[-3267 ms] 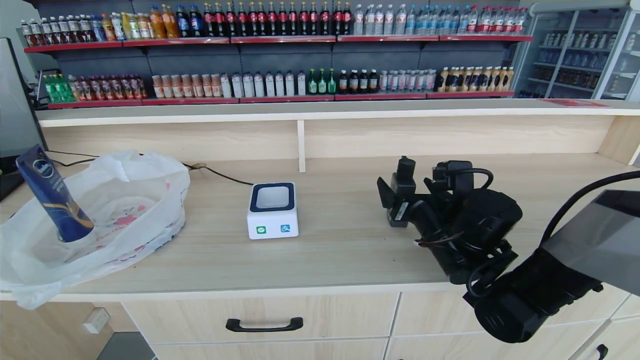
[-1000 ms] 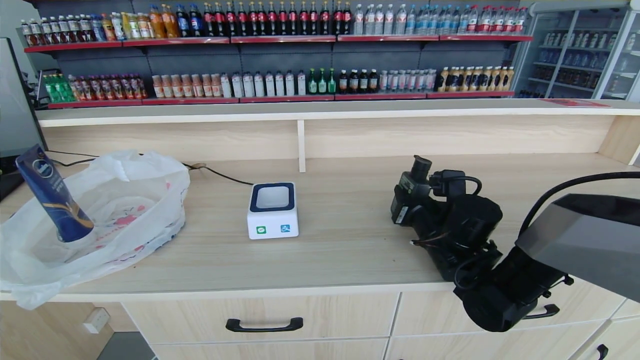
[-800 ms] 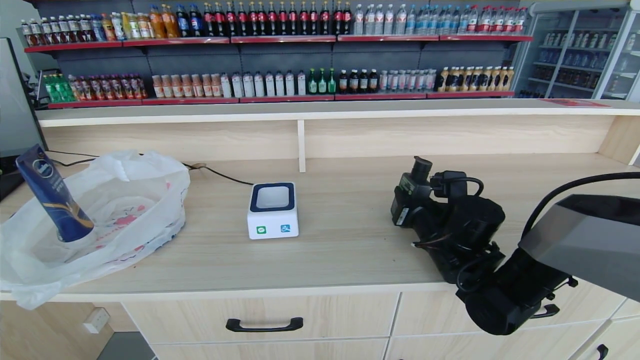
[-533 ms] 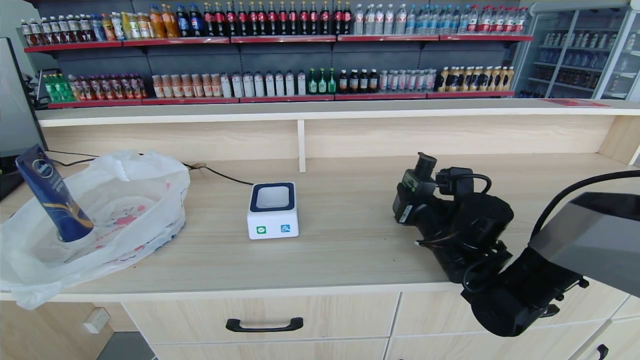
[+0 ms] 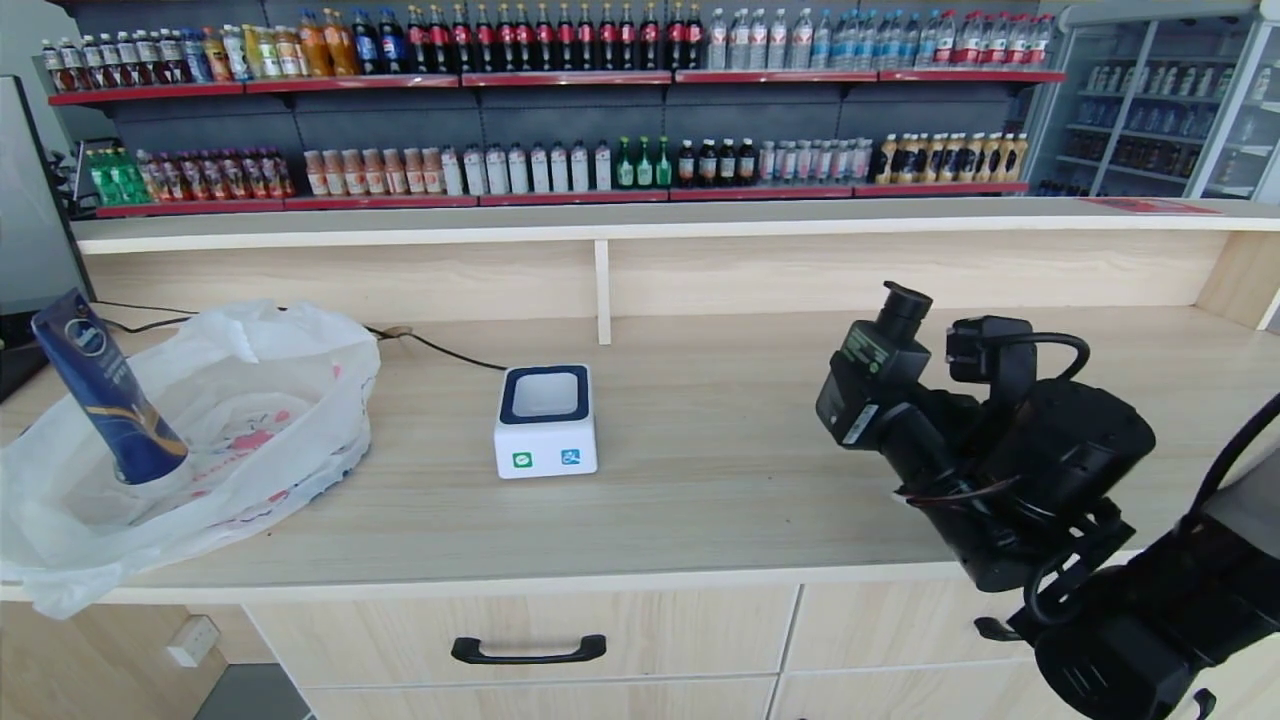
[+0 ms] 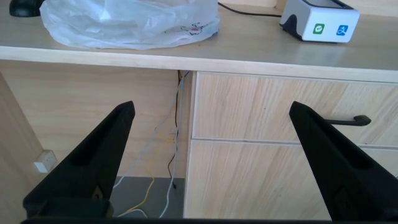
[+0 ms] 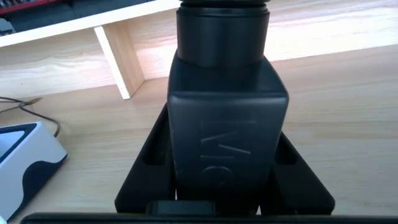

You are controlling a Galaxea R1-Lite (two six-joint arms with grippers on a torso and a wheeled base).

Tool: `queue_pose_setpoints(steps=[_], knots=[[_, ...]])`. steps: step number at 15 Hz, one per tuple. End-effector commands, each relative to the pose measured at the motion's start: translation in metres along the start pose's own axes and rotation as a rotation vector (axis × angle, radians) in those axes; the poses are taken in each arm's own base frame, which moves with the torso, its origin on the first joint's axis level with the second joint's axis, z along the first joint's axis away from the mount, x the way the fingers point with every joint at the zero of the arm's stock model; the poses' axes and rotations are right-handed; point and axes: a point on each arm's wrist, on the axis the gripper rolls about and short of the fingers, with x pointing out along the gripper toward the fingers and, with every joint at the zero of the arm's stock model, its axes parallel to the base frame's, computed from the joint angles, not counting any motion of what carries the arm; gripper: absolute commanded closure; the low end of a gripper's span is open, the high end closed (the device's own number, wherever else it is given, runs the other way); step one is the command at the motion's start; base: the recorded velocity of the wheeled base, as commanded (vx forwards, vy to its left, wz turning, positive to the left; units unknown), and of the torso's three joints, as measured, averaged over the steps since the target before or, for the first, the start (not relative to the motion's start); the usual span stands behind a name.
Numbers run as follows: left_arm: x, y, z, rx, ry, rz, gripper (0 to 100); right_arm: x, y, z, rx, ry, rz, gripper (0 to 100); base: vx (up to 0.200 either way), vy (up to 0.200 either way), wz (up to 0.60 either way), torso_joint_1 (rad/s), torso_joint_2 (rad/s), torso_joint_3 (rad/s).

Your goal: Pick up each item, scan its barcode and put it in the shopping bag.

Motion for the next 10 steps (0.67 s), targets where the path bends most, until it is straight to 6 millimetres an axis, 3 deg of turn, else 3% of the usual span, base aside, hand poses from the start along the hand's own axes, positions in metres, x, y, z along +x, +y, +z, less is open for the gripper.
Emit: queue_pose_setpoints(steps=[1, 5, 10], knots=[[0.0, 0.0, 0.0, 0.0, -0.001, 0.0, 0, -0.014, -0.002, 0.022, 0.017, -0.044, 0.007, 100, 0.0, 0.0, 0.0, 0.0, 0.0, 0.0], [0.0, 0.0, 0.0, 0.0, -0.001, 0.0, 0, -0.043, -0.003, 0.046, 0.045, -0.084, 0.041, 100, 0.0, 0.0, 0.0, 0.0, 0.0, 0.0], [0.0, 0.0, 0.0, 0.0, -0.001, 0.0, 0, -0.075, -0.015, 0.063, 0.052, -0.107, 0.045, 100, 0.0, 0.0, 0.0, 0.0, 0.0, 0.0]])
